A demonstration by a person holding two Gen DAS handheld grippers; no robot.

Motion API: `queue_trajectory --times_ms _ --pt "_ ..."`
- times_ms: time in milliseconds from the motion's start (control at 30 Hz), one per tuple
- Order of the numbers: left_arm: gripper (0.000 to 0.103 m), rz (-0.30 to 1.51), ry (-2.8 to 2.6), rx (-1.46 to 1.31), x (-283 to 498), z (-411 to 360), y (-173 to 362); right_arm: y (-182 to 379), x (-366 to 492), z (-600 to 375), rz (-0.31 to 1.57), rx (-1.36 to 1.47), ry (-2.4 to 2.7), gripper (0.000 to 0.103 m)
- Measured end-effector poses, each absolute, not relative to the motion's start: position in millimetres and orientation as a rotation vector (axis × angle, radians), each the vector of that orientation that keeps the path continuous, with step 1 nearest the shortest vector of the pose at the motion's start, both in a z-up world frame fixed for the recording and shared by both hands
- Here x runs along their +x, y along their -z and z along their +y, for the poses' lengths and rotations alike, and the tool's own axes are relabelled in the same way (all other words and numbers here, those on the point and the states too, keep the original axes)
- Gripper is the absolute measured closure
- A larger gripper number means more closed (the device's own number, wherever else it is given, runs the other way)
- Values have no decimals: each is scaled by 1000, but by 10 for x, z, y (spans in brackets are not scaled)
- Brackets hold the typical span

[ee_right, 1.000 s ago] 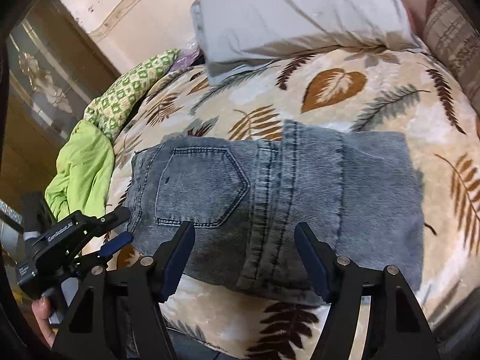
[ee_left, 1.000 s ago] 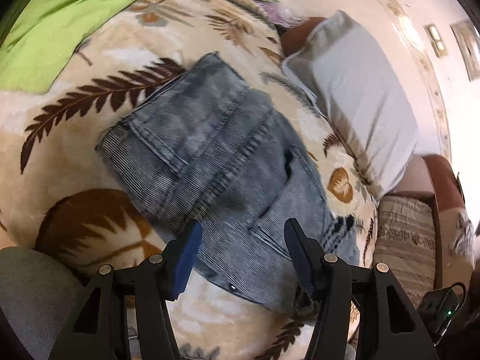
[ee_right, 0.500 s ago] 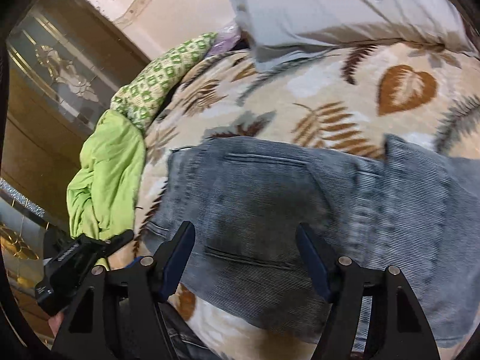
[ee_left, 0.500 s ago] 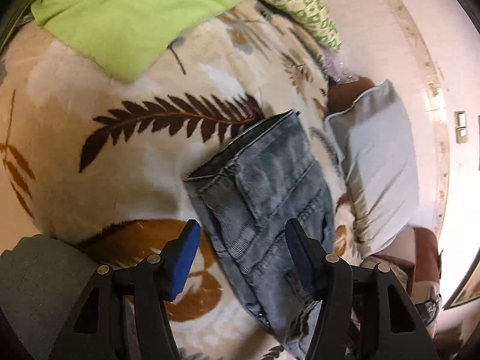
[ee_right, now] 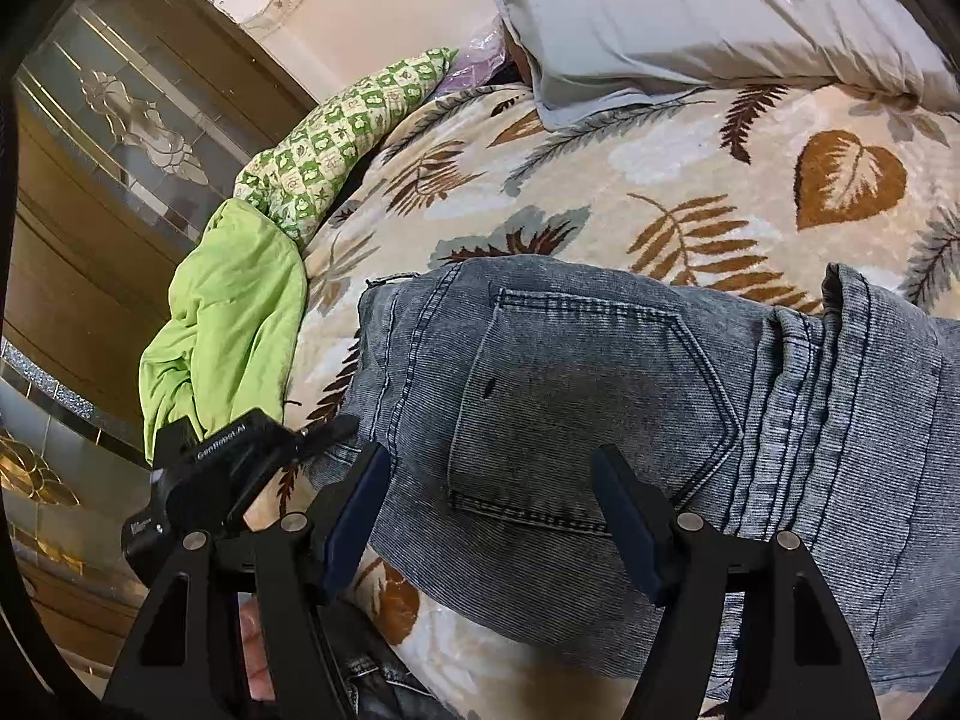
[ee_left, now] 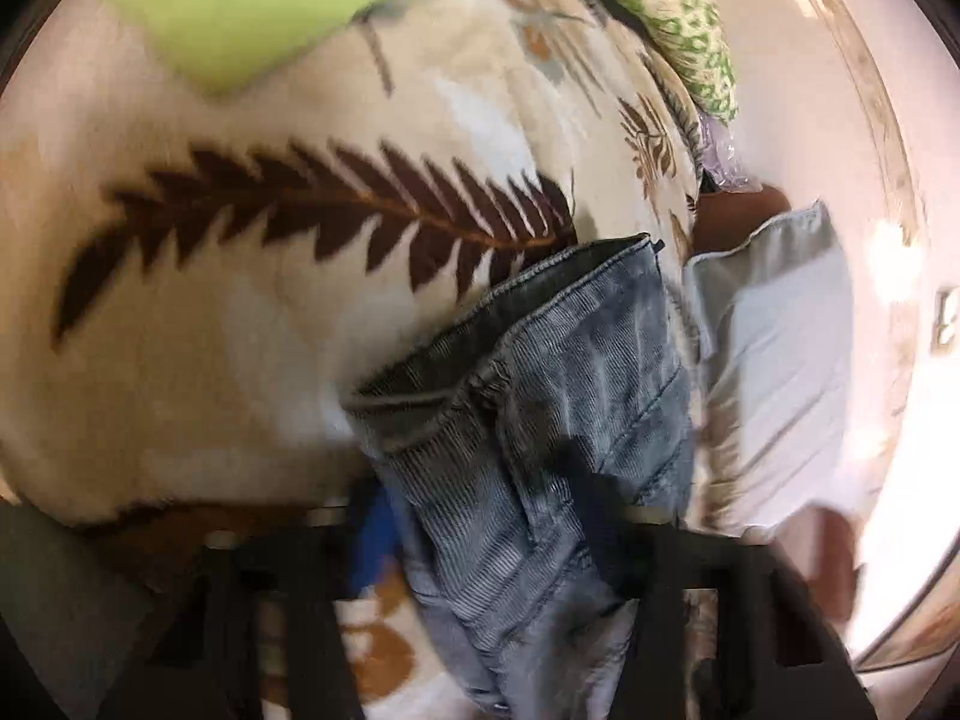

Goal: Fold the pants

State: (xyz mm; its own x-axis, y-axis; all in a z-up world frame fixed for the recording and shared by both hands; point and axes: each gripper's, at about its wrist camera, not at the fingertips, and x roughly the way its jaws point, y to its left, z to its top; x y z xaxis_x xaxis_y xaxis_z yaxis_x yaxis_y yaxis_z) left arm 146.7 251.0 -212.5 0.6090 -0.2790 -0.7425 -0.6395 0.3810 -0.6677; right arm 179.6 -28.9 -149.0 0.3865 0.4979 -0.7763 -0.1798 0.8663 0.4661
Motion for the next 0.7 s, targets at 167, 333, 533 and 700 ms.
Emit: queue_trajectory --times_ms 167,333,533,700 --pt "95 876 -247 -848 1613 2076 1543 1428 1792 -385 1088 359 -457 32" --pt "95 742 -116 -457 1654 1284 807 1197 1809 -698 1039 415 -464 32" --pt "95 613 96 -180 1269 406 441 807 1707 -1320 934 471 -466 31" --pt "95 552 322 -6 852 -189 455 607 1558 -1844 868 535 -470 31"
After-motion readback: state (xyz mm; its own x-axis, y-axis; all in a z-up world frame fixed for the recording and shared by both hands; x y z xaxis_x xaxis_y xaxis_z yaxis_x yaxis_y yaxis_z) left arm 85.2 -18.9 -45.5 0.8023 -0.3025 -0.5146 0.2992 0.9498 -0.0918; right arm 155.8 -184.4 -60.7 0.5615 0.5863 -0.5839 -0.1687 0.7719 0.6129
